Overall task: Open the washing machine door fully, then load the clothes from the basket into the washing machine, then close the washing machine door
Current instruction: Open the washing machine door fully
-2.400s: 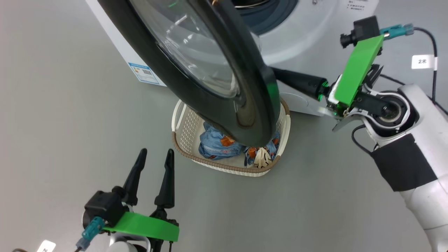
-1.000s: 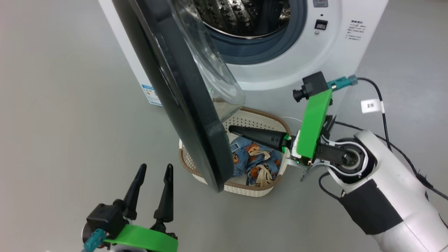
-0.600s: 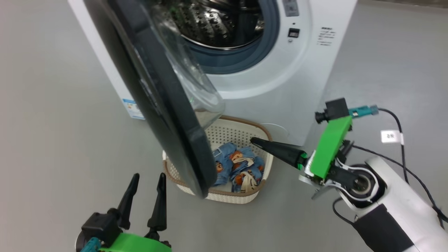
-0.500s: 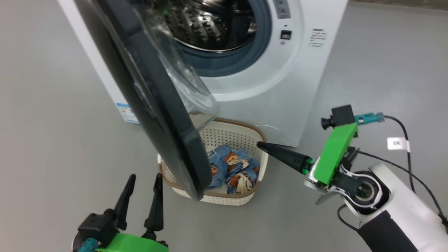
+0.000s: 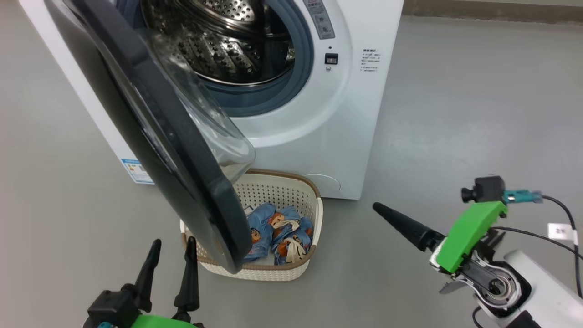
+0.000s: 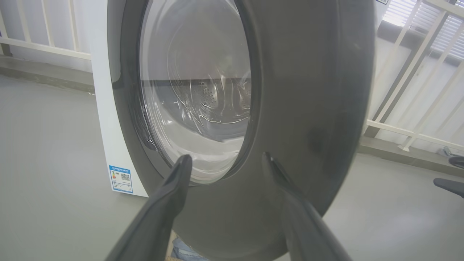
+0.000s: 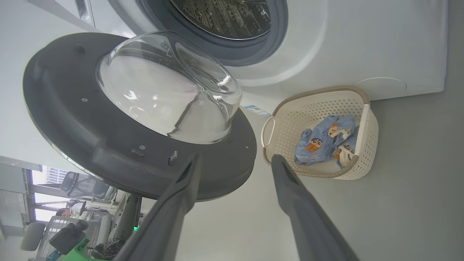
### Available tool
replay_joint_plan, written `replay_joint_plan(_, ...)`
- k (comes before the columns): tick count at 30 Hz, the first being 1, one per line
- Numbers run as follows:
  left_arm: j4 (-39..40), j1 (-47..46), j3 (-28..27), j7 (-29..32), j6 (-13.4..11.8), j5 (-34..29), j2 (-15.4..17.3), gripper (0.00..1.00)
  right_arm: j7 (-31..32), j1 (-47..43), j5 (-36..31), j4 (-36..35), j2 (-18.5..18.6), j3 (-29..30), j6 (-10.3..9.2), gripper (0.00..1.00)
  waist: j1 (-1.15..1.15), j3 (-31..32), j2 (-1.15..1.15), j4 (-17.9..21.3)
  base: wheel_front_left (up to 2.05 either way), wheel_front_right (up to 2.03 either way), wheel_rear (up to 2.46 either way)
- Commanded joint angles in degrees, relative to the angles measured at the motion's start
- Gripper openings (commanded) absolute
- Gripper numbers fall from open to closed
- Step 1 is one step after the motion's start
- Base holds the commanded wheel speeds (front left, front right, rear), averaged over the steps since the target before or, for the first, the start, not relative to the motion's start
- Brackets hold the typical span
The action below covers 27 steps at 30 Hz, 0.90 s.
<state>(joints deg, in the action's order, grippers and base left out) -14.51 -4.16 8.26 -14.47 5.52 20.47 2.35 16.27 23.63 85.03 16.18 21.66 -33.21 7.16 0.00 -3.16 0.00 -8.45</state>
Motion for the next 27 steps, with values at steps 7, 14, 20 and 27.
replay_joint_plan(7,1.59,1.45,-3.62,-0.52,0.64,-1.58,0.53,1.00,-8.51,-4.20,0.33,-0.49,3.58,-0.98,0.33,1.00,0.00,1.96,0.00,1.17,0.00,0.00,0.00)
replay_joint_plan(14,1.94,2.81,-5.22,-0.52,0.81,-1.98,0.53,1.00,-14.92,-6.74,0.77,-0.08,5.68,-1.25,0.33,1.00,0.00,2.38,0.00,2.22,0.00,0.00,0.00)
replay_joint_plan(20,1.96,3.33,-5.77,-0.52,0.90,-2.26,0.53,1.00,-20.19,-7.60,-0.09,1.21,7.37,-2.37,0.33,1.00,0.00,2.51,0.00,2.97,0.00,0.00,0.00)
replay_joint_plan(27,1.84,3.59,-6.09,-0.52,1.01,-2.37,0.53,1.00,-28.13,-8.34,-2.25,2.19,9.15,-4.28,0.33,1.00,0.00,2.74,0.00,3.22,0.00,0.00,0.00)
